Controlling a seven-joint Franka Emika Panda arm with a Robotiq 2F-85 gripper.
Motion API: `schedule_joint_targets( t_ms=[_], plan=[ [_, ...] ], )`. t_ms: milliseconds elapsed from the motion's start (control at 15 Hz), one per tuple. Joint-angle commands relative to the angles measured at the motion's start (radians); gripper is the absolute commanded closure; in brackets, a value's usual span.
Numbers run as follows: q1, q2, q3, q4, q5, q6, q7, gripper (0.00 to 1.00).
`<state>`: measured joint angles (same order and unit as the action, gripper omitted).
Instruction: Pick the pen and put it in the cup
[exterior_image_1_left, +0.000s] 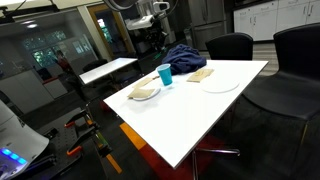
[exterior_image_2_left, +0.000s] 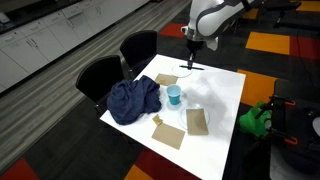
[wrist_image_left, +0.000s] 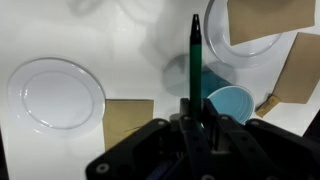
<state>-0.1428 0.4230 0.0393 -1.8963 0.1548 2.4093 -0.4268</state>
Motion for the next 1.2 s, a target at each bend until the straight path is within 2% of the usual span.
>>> schedule_joint_targets(
  t_ms=[0,267,600,1133],
  plan=[
    [-0.076,0.018,0.081,0.002,0.125,0.076,-0.169,0.96],
    [-0.155,0.037,0.169,0.0,0.297,0.143,-0.381,0.96],
    [-0.21,0.057,0.23,0.008,0.492,0.15,-0.64,0.96],
    [-0.192,0.074,0.209,0.023,0.831,0.108,-1.04,0.96]
  ],
)
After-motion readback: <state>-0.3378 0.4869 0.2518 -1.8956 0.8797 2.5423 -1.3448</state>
